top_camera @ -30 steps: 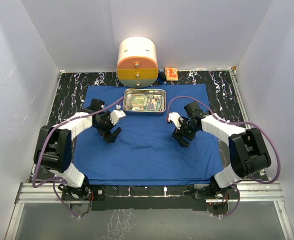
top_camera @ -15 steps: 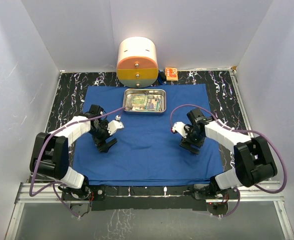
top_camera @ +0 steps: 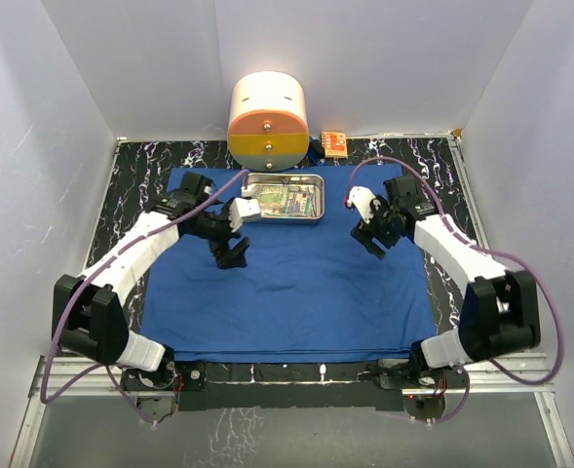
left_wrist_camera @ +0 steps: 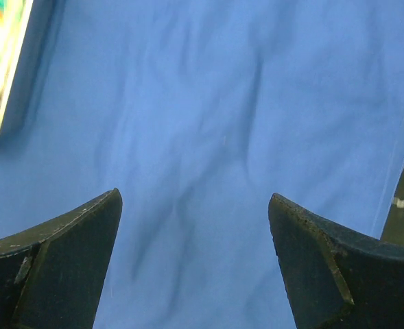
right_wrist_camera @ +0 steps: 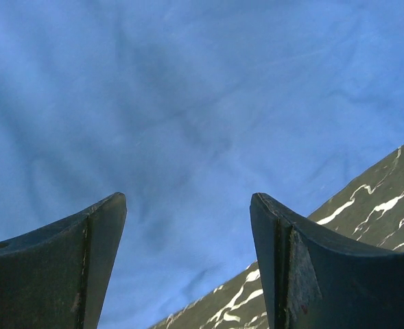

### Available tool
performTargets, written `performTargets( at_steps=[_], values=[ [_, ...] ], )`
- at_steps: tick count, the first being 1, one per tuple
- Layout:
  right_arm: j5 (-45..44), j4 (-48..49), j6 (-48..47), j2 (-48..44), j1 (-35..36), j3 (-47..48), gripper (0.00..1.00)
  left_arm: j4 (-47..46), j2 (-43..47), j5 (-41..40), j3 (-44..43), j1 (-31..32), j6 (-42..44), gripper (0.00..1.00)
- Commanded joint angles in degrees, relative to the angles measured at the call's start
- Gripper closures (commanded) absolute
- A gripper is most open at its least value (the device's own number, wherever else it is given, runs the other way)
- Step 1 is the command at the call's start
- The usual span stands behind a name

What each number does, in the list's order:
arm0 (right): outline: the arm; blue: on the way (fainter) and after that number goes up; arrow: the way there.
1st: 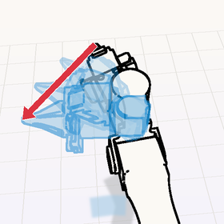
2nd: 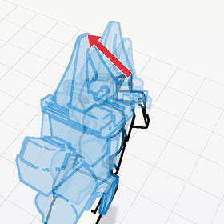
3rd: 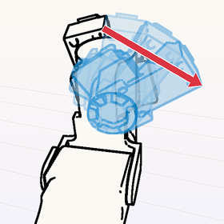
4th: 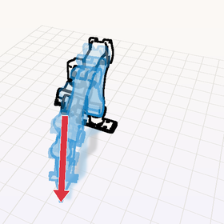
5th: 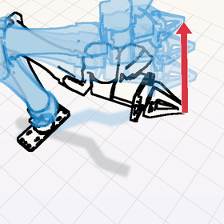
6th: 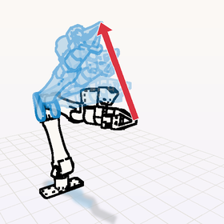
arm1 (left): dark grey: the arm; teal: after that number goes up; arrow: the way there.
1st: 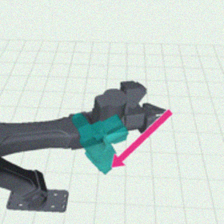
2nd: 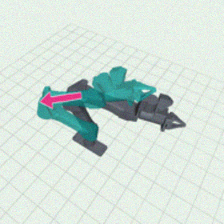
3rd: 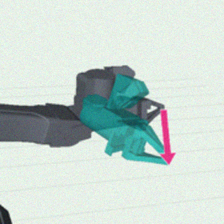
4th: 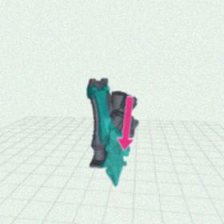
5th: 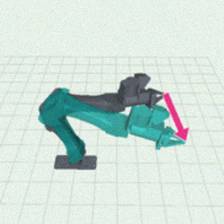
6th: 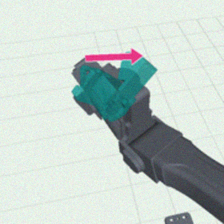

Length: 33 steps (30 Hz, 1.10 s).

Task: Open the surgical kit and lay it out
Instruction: Smooth out the surgical kit at the center of the board.

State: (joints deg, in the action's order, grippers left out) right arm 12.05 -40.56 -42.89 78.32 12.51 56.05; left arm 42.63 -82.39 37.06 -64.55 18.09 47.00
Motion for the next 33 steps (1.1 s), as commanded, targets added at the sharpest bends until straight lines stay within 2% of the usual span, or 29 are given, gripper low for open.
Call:
performTargets(
  at_steps=[1,8,16,23,33],
  values=[
    [-1.85,12.70,7.43,7.52,-2.86,4.19,0.29,-16.67,-2.05,8.90,-1.23,9.07,-11.23,0.13],
    [-4.46,19.45,11.84,14.66,-7.60,6.80,0.30,-30.44,-14.34,2.50,-2.52,26.06,-18.00,0.14],
    [-7.51,18.71,8.24,16.65,-8.65,4.70,0.29,-29.56,-25.40,1.95,-0.51,37.15,-16.23,0.16],
    [-7.78,11.30,4.03,15.08,-9.37,5.15,0.29,-24.23,-25.41,3.73,5.21,43.82,-14.78,0.17],
    [-3.71,-7.50,-4.57,2.06,-9.60,2.85,0.30,-21.94,-23.48,9.87,6.79,48.69,-16.77,0.18]
  ],
)
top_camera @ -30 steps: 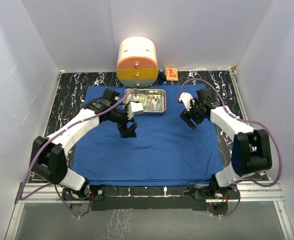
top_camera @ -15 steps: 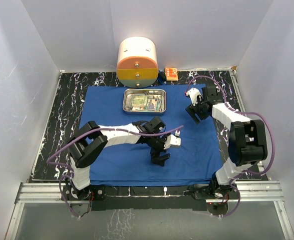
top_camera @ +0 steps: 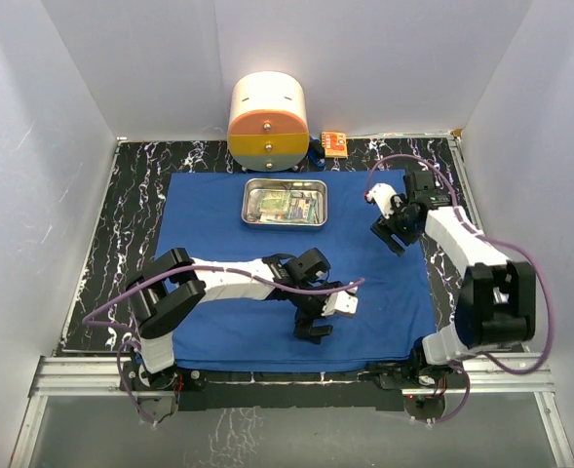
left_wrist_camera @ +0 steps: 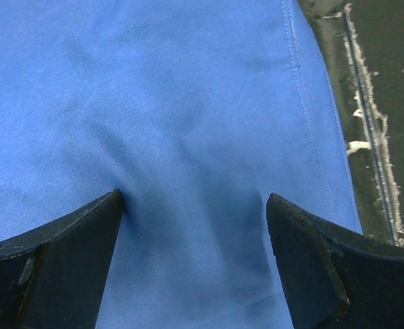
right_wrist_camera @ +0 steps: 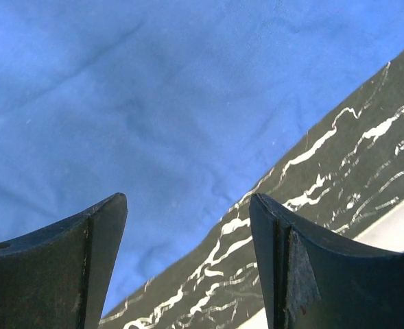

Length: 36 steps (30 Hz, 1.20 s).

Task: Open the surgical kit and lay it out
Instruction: Smooth out the surgical kit at the center of the board.

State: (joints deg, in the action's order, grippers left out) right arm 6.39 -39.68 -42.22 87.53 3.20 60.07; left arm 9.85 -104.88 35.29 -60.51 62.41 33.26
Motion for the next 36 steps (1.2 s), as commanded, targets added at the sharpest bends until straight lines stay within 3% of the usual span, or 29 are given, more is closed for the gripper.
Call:
performTargets(
  at_steps=[1,9,11,16,21,29,36],
  values=[
    [1.70,-9.45,-6.22,-8.65,-0.25,-1.97,0.29,11.74,-1.15,11.99,1.89,4.50,-3.02,0.18],
    [0.37,-14.58,-9.48,-14.48,-0.26,-6.90,0.29,12.77,-0.64,-3.06,-5.84,3.19,-3.75,0.14],
    [-0.77,-10.92,-6.76,-13.44,-0.40,-6.59,0.30,14.50,-0.39,-3.44,-8.51,2.26,-3.07,0.13],
    [6.25,2.39,4.21,-7.73,-0.39,-0.79,0.30,18.80,2.25,-3.78,-15.44,-1.38,-2.20,0.09],
    [2.35,16.94,17.19,3.25,-0.44,7.42,0.32,18.21,7.01,-5.31,-16.09,-12.60,-4.81,0.08],
    [-10.20,28.34,29.69,22.97,-0.71,21.99,0.35,6.62,13.60,-12.67,-9.54,-35.40,-14.32,0.10],
    [-11.54,28.89,33.86,33.53,-2.84,31.87,0.33,0.65,4.58,-14.73,-13.60,-54.50,-18.19,0.14]
  ],
)
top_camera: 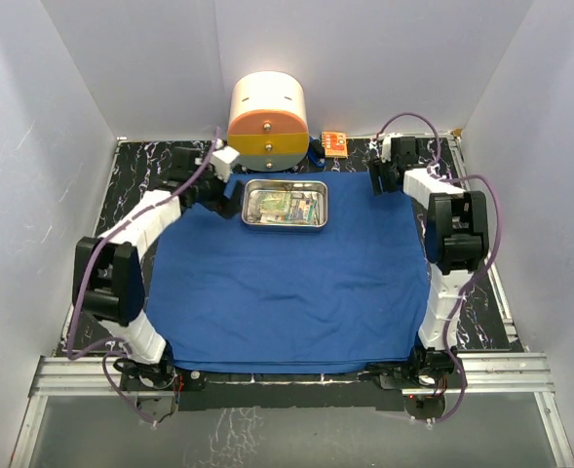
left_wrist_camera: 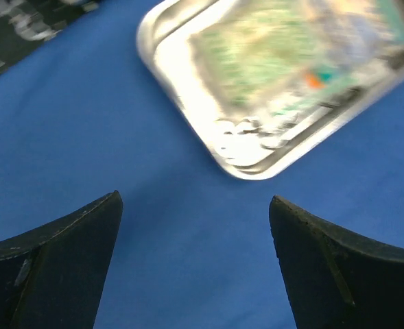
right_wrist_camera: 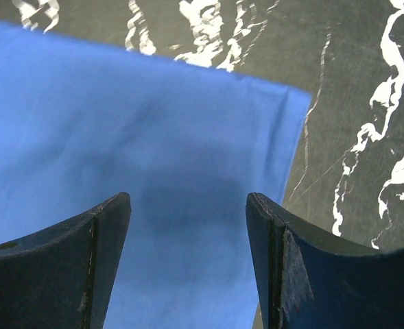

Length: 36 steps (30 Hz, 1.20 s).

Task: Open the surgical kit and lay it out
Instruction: Smooth out the surgical kit at the center of the board.

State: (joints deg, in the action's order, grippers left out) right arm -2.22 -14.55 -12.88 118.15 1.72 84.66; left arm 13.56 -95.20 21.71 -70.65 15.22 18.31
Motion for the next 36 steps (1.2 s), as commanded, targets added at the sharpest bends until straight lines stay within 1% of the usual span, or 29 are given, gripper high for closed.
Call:
performTargets(
  at_steps=[1,5,10,16,20,23,27,29,32,36],
  values=[
    [-2.63,3.40,4.84,3.96,-2.20,8.56,0.33,-3.21,-7.38,-1.18,-4.86,-9.31,-3.31,0.14],
    [-1.64,3.55,5.59,6.17,-4.81,10.91,0.33,-4.76,-15.78,0.55,-10.34,-16.46,-3.84,0.14],
    [1.72,4.25,5.51,7.41,-7.40,11.74,0.32,-3.19,-24.32,1.19,-19.17,-21.88,-4.72,0.14],
    [11.90,1.49,4.81,10.64,-8.96,14.70,0.31,-3.64,-31.39,-0.24,-25.09,-24.03,-5.32,0.09],
    [14.19,0.30,4.89,13.06,-9.07,16.55,0.32,-2.16,-36.60,-0.45,-29.83,-24.79,-5.27,0.09],
    [15.71,-0.57,5.03,14.82,-9.21,18.28,0.33,-0.87,-39.94,-0.21,-33.03,-24.98,-4.97,0.12],
    [17.70,-1.42,5.57,16.24,-9.37,19.75,0.40,-0.71,-42.08,0.53,-34.41,-25.00,-4.30,0.19],
    [18.40,-1.82,5.98,16.63,-9.37,20.19,0.45,-0.25,-42.73,1.11,-34.78,-24.98,-4.04,0.26],
    [18.82,-2.06,6.31,16.77,-9.47,20.39,0.55,0.62,-42.92,2.24,-34.44,-24.98,-3.89,0.42],
    [18.47,-1.81,6.42,17.21,-9.50,20.67,0.70,-1.58,-42.11,3.50,-31.72,-24.98,-5.20,0.61]
  ],
)
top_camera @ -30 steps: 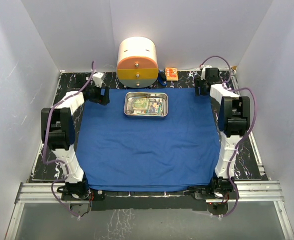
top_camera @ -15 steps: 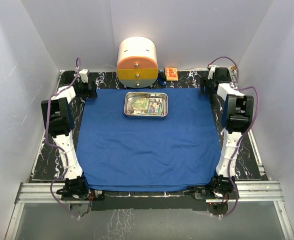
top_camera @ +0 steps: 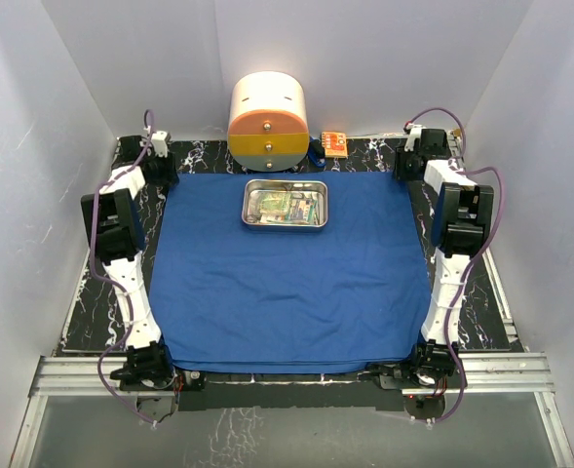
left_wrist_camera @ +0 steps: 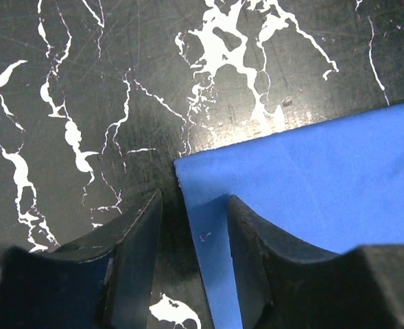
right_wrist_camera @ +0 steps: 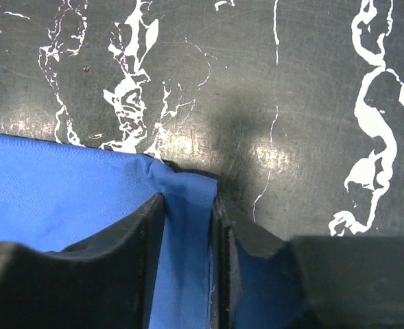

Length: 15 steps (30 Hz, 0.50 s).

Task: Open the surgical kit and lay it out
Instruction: Smooth out the surgical kit at the center of the board.

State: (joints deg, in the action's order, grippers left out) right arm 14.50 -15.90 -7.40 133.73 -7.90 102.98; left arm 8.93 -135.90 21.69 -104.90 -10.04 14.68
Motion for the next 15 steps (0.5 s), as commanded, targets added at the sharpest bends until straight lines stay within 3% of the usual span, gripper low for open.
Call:
performTargets(
  at_steps=[1,6,15],
  values=[
    [1.61,-0.49,1.14,1.93,0.16,2.63,0.75,2.69,-1.44,3.44,2.67,0.22,-2.21,0.65],
    [0.60,-0.53,2.16,3.42,0.15,4.37,1.00,3.64,-3.15,2.83,0.66,0.25,-4.86,1.00],
    [-2.46,0.88,3.65,5.46,0.11,6.83,1.00,1.46,-5.63,-4.80,-2.59,0.29,-6.96,1.00]
  ],
)
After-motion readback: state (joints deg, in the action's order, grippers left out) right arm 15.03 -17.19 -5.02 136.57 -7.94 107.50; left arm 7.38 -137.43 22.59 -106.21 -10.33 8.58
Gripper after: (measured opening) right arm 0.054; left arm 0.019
